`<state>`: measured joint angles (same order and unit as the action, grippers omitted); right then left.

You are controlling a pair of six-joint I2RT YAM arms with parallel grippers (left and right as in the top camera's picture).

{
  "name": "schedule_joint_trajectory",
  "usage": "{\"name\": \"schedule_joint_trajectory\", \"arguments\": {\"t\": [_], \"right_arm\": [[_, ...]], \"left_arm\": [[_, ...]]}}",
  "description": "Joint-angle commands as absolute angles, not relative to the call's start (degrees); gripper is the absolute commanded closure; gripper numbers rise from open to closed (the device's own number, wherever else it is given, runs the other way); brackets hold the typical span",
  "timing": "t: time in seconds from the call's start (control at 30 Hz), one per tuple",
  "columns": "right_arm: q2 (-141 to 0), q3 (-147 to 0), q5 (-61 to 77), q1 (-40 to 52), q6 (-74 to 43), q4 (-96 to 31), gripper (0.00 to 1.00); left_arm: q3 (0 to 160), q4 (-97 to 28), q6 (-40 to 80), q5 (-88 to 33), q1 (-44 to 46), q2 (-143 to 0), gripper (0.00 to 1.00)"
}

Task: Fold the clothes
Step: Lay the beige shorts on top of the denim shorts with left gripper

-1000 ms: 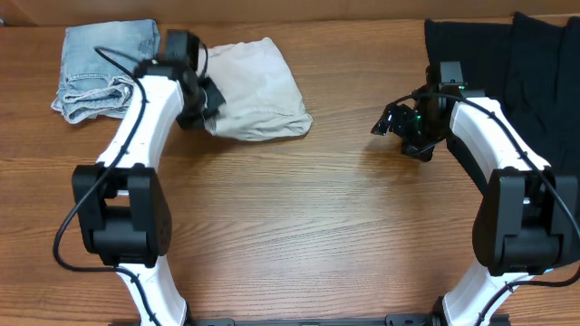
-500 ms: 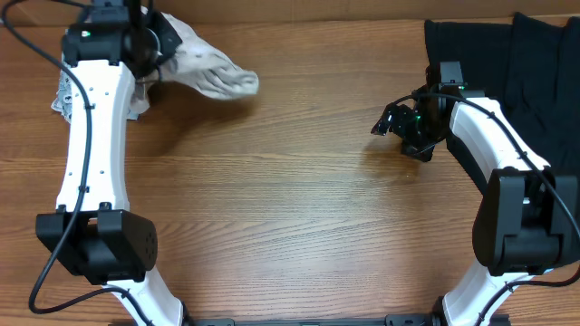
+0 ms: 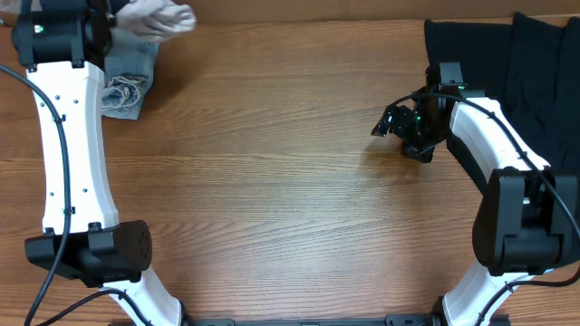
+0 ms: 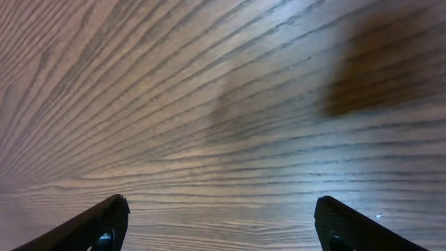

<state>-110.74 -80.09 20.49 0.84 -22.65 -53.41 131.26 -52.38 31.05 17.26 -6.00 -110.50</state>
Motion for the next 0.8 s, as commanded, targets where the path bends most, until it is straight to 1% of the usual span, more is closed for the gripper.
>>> {"name": "schedule_joint_trajectory", "arguments": {"t": [0.0,0.17,0.27,0.53,0.6,0.77], "right_arm": [[-108.7,-81.1,19.9,1.0,-22.5,-53.5,0.11],[-108.7,-81.1,19.9,1.0,-22.5,-53.3,0.11],[-108.7,-81.1,19.9,1.0,-22.5,-52.9,0.11],[-108.7,-81.1,19.9,1.0,-22.5,-52.1,0.11],[-108.7,-81.1,19.9,1.0,-22.5,-52.1,0.11],[-108.7,-81.1,19.9,1.0,-22.5,-51.9,0.11]], "left_arm": [[133.6,-47.8,27.0,25.1,-8.7,-110.2,0.96],[133.6,-41.2,26.7,24.4,-12.7,-116.1,0.96],[133.6,-37.3,25.5,22.9,-13.5,-119.9,0.96],[133.6,-26.3,23.1,22.3,-13.5,-125.7,0.96],[133.6,-24.1,23.2,20.3,-13.2,-126.4,0.96],[133.6,-22.9,25.1,18.3,-12.8,-127.2,0.96]]}}
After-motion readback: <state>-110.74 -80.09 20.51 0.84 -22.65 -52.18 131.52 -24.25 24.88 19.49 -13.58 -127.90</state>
